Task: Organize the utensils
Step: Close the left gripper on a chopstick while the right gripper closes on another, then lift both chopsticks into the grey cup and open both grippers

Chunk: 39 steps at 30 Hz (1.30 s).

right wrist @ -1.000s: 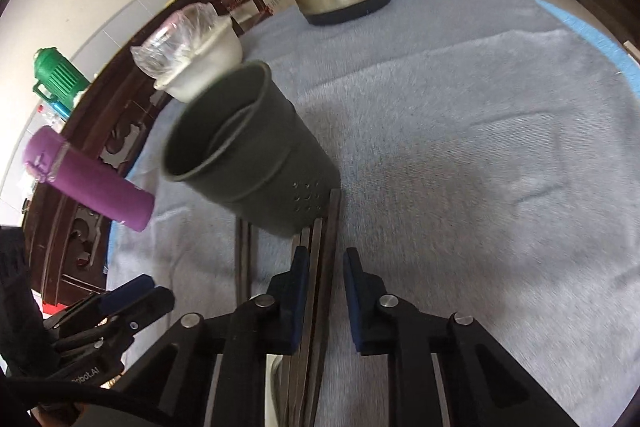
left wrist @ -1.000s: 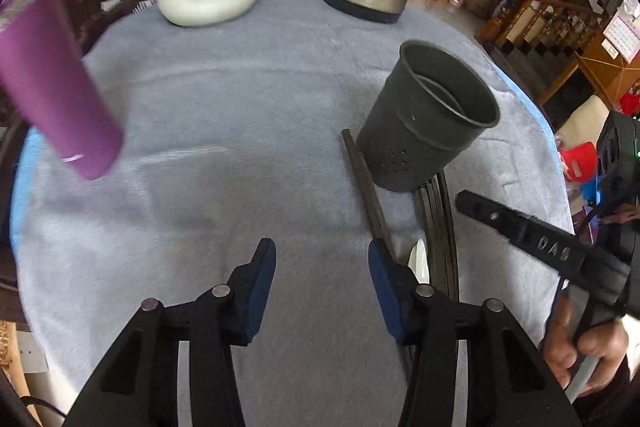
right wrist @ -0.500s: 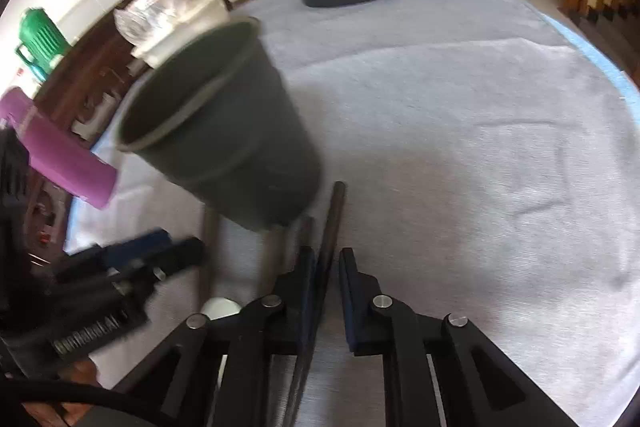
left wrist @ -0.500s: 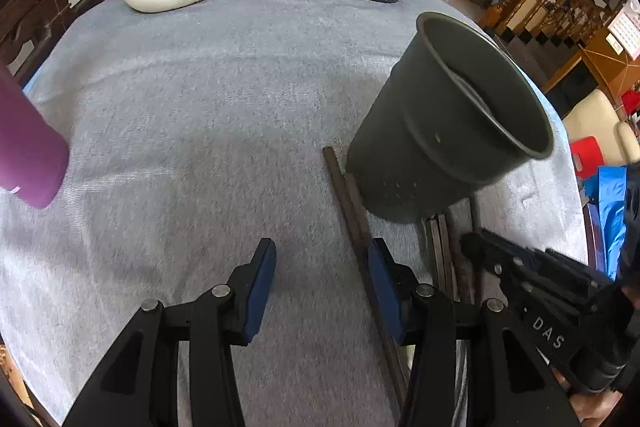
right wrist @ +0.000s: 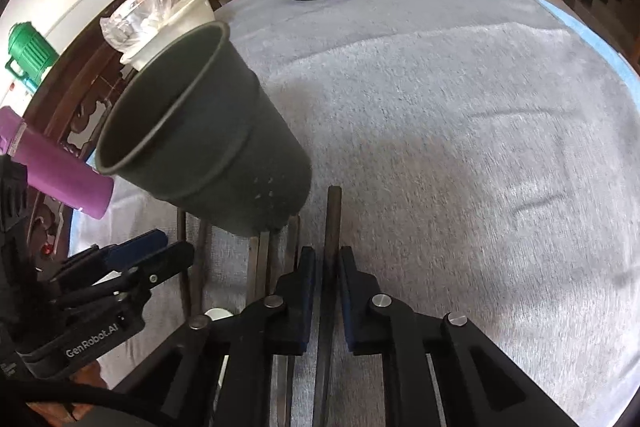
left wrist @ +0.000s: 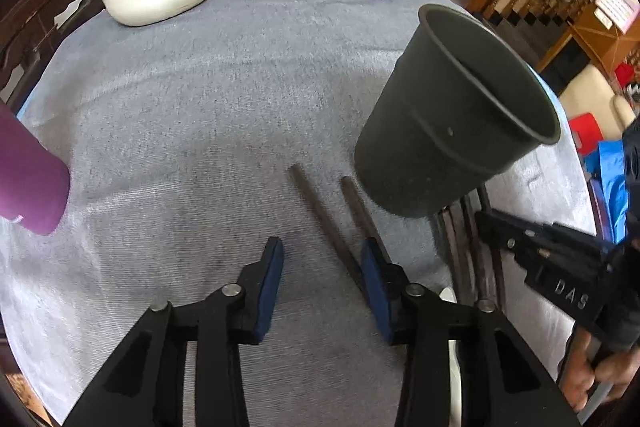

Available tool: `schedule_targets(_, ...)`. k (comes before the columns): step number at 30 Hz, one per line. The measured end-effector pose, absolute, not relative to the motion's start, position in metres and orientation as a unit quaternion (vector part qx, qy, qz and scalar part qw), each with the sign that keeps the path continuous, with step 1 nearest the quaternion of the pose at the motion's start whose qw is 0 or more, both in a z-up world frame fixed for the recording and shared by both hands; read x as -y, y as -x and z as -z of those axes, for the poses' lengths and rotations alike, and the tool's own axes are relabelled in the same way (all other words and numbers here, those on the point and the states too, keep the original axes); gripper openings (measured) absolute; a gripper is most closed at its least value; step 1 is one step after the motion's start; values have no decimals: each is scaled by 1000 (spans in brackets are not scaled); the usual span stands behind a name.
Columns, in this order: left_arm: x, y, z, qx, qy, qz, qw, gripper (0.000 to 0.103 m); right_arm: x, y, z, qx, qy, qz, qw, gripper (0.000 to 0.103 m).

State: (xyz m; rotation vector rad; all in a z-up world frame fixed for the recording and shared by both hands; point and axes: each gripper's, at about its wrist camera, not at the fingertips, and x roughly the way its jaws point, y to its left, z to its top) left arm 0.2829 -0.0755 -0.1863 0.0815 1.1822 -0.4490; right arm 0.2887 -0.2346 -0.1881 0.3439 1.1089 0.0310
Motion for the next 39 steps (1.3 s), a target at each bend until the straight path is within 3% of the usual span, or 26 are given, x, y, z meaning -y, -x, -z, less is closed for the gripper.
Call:
schedule_targets(4,68,-282,184,-561,-48,225,795,38,242,-284,189,-527,-166,-15,833,10)
schedule_targets(15,39,-317,184,-589,33,220,777,38,239,-302,189,-536,-148,2,831,11)
schedule_targets(16,41,-319,184,-588,33,218,778,37,238,-306,189,-536,-143,1,832,10)
schedule_targets(19,43,-323,186,-587,37,207,782,14,243,-304,187,-533,-160,-2,831,7)
schedule_targets(23,36,-323,182,-587,62,211,779,8,252,-282,168,-497,-178,-22,849,7)
schedule_targets(39,21,-229,-12,-398,36,278,874,7,251,-202,39,-302,-214,-72,926,7)
